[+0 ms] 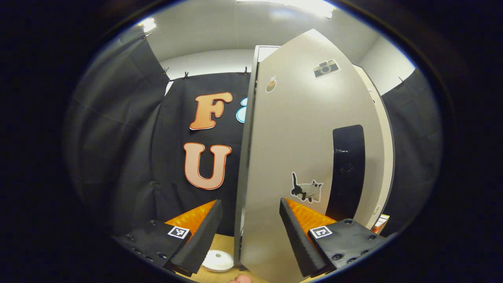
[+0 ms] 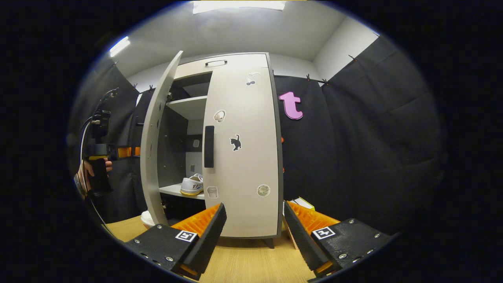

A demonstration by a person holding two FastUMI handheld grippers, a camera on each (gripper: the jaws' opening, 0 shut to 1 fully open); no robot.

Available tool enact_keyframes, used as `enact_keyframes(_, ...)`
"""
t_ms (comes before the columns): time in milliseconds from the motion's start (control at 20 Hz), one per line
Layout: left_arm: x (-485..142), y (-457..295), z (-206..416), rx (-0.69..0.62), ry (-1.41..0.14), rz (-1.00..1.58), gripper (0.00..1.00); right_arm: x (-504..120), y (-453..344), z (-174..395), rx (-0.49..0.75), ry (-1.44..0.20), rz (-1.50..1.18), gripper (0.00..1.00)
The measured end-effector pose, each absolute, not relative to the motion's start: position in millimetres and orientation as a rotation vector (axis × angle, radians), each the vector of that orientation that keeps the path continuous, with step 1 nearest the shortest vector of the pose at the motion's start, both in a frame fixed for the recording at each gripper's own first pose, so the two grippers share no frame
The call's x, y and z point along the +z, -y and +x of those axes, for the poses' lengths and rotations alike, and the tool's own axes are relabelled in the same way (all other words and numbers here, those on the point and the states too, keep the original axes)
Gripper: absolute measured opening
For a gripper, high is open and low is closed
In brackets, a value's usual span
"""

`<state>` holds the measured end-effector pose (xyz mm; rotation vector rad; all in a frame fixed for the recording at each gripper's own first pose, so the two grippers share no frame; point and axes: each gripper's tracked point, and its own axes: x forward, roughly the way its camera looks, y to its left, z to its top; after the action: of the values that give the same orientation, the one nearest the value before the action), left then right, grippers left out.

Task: Grab one shoe with the right hand and put it into the shoe cabinet, grab the other shoe with the left hand and put it into the shoe cabinet; then close the right door with the right hand and the left door with the left hand.

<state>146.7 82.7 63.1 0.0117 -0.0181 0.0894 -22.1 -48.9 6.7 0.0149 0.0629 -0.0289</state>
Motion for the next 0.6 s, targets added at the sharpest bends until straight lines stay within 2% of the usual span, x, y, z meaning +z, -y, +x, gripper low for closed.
enact_keyframes(200,53.8,-57.7,147.8,0.037,0.004,-0.013,0.99,2.8,56.2,-30.8,-0.051,-0.076,0.010,0.91)
enact_keyframes(300,54.5,-46.3,145.4,0.013,0.009,-0.020,0.99,3.2,61.5,-34.1,-0.067,-0.079,0.008,0.91)
enact_keyframes(400,55.3,-31.0,144.6,-0.029,0.009,-0.042,0.93,2.8,65.8,-36.2,-0.077,-0.081,0.010,0.91)
enact_keyframes(550,46.1,-4.4,145.1,-0.077,-0.010,-0.053,0.93,4.5,70.3,-37.6,-0.085,-0.080,0.010,0.91)
enact_keyframes(600,45.4,1.0,146.4,-0.087,-0.012,-0.049,0.96,5.7,71.0,-38.1,-0.088,-0.077,0.009,0.91)
